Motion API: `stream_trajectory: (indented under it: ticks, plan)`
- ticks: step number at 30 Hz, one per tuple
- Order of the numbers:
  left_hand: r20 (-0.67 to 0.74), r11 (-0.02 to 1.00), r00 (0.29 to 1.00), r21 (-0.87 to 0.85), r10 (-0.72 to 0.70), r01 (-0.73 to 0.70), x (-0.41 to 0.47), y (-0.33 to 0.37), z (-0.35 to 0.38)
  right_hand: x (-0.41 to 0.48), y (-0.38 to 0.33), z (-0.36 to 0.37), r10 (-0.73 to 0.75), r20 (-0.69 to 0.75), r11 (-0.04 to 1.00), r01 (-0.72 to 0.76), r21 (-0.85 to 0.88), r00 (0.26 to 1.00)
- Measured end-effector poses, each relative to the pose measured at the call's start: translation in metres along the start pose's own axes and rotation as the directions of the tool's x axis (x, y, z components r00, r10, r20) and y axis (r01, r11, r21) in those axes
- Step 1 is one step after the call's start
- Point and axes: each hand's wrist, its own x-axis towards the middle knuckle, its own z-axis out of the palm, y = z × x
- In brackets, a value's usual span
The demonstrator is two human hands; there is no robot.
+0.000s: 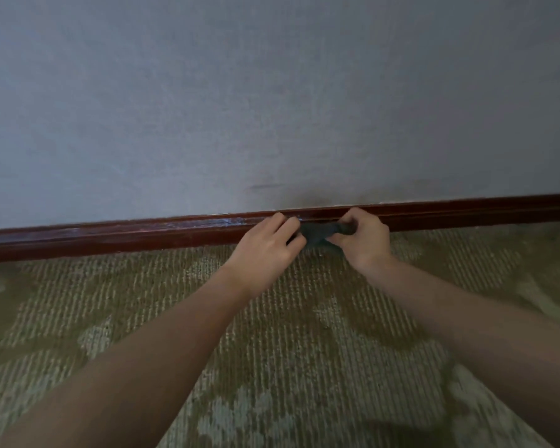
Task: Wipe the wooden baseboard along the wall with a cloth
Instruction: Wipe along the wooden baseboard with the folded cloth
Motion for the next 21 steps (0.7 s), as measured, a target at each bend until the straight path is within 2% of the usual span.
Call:
stream_trajectory:
  ticks: [4, 9, 13, 16, 21]
  plan:
    - [-0.002, 1.0, 1.0, -0.028, -0.014, 0.014, 0.007, -0.007, 0.008, 0.007, -0.003, 0.001, 0.011, -0.076, 0.998, -0.015, -0.055, 0.997]
    - [-0.059, 0.994, 0.994, -0.051, -0.096, 0.093, 0.019, -0.015, 0.027, 0.017, 0.005, 0.012, -0.259, -0.186, 0.959, 0.23, -0.164, 0.948]
    - [-0.09, 0.998, 0.994, -0.023, -0.064, 0.062, 0.019, -0.017, 0.039, 0.016, 0.011, 0.019, -0.388, -0.174, 0.912, 0.35, -0.212, 0.905]
    - [-0.116, 0.995, 0.988, -0.01, -0.097, 0.097, 0.018, -0.013, 0.048, 0.017, 0.015, 0.023, -0.443, -0.196, 0.888, 0.398, -0.231, 0.875]
    - [-0.141, 0.99, 0.98, -0.038, -0.143, 0.139, 0.014, -0.005, 0.055, 0.02, 0.024, 0.022, -0.527, -0.145, 0.833, 0.476, -0.282, 0.837]
